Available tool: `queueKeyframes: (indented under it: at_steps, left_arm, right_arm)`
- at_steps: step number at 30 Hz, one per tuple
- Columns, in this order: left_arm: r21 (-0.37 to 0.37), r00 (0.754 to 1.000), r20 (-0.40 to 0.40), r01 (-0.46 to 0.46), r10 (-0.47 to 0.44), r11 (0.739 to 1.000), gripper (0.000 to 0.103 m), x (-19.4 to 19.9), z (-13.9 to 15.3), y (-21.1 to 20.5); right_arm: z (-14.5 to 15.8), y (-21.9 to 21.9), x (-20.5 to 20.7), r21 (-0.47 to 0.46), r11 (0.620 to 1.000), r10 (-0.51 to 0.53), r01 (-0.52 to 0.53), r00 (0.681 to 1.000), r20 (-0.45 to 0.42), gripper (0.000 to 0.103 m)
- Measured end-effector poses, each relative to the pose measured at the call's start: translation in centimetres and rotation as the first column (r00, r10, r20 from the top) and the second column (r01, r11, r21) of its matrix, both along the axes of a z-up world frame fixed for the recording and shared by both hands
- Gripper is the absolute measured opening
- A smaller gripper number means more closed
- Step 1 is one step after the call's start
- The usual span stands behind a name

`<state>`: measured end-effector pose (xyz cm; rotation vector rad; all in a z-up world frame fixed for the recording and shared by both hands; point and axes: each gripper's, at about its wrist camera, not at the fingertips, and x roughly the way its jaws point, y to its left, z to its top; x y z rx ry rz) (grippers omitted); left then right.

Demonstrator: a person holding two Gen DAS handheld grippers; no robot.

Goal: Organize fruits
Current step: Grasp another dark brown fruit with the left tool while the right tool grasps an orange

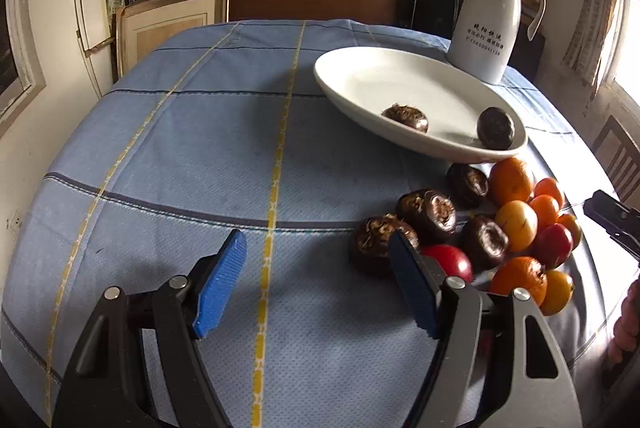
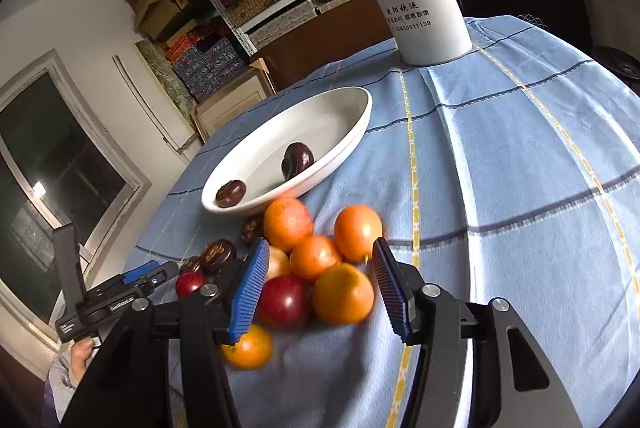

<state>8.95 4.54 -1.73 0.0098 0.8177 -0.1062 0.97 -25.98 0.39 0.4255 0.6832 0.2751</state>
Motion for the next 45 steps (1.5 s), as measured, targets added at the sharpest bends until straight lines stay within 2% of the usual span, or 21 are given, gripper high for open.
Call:
queueKeyframes:
  at_steps: [4,9,12,14,17,19,22,25,26,28,31,35,37,38,41,45]
  left_arm:
    - [0.009,1.0,0.001,0.002,-0.002,1.0,0.073,0.3,-0.1,-0.1]
    - [0.015,0.997,-0.012,0.08,-0.08,0.997,0.074,1.0,-0.3,-1.5]
    - [-0.02,0.997,-0.04,0.064,-0.065,0.998,0.086,1.9,-0.5,-0.7]
    - [-0.06,0.996,-0.065,0.058,-0.062,0.997,0.089,2.2,-0.8,0.3]
    - [-0.013,0.998,-0.042,-0.043,0.043,0.999,0.09,1.9,-0.6,2.3]
    - [-0.011,0.998,-0.037,-0.057,0.056,0.998,0.09,1.7,-0.5,2.8]
    - [0.043,1.0,-0.027,-0.014,0.015,0.999,0.088,1.4,-0.5,1.5]
    - [0.11,0.997,-0.043,0.068,-0.064,0.992,0.088,1.5,-0.9,-0.5]
    - [0.117,0.996,-0.054,0.077,-0.071,0.99,0.086,1.7,-1.1,-0.8]
    - [0.096,0.995,-0.076,0.071,-0.064,0.993,0.061,2.1,-1.4,-0.2]
    - [0.034,0.997,-0.076,0.034,-0.031,0.999,0.044,2.4,-1.2,1.0]
    - [0.035,0.997,-0.073,0.038,-0.036,0.999,0.043,2.4,-1.2,0.8]
    - [0.031,0.997,-0.074,0.041,-0.039,0.999,0.043,2.4,-1.2,0.8]
    - [0.03,0.996,-0.074,0.041,-0.039,0.999,0.043,2.4,-1.2,0.8]
    - [0.025,0.996,-0.076,0.044,-0.042,0.999,0.043,2.4,-1.2,0.8]
    - [-0.003,0.995,-0.069,0.072,-0.072,0.997,0.041,2.1,-1.1,0.6]
  right_arm:
    - [-0.3,0.1,-0.7,0.005,1.0,0.013,-0.013,1.0,-0.012,0.059]
    - [-0.6,0.1,-0.7,0.007,1.0,0.013,-0.013,1.0,-0.027,0.061]
    - [-0.6,0.2,-0.7,0.008,1.0,0.013,-0.013,1.0,-0.028,0.061]
    - [-0.6,0.1,-0.7,0.012,1.0,0.01,-0.009,0.999,-0.031,0.061]
    - [-0.8,-0.3,-0.9,0.023,1.0,-0.011,0.012,0.999,-0.037,0.061]
    - [-0.9,-0.3,-0.8,0.026,1.0,-0.017,0.018,0.999,-0.048,0.061]
    - [-1.1,-0.1,-0.7,0.014,1.0,-0.016,0.016,0.998,-0.063,0.061]
    - [-1.2,-0.3,-0.6,0.014,1.0,-0.023,0.024,0.997,-0.068,0.061]
    - [-1.3,-0.4,-0.6,0.012,1.0,-0.026,0.027,0.997,-0.073,0.061]
    - [-1.4,-0.4,-0.5,0.006,1.0,-0.026,0.027,0.996,-0.082,0.061]
    - [-1.7,-0.5,-0.4,0.005,1.0,-0.025,0.026,0.995,-0.099,0.06]
    - [-1.9,-0.1,-0.1,-0.003,1.0,0.0,0.0,0.992,-0.124,0.058]
    - [-2.0,0.5,0.0,-0.013,0.999,0.027,-0.029,0.99,-0.136,0.054]
    - [-2.2,0.6,0.2,-0.012,0.999,0.039,-0.041,0.988,-0.15,0.048]
    - [-2.6,0.1,0.4,0.032,0.999,0.043,-0.038,0.985,-0.166,0.038]
    - [-2.9,-0.2,0.6,0.068,0.997,0.056,-0.045,0.984,-0.168,0.035]
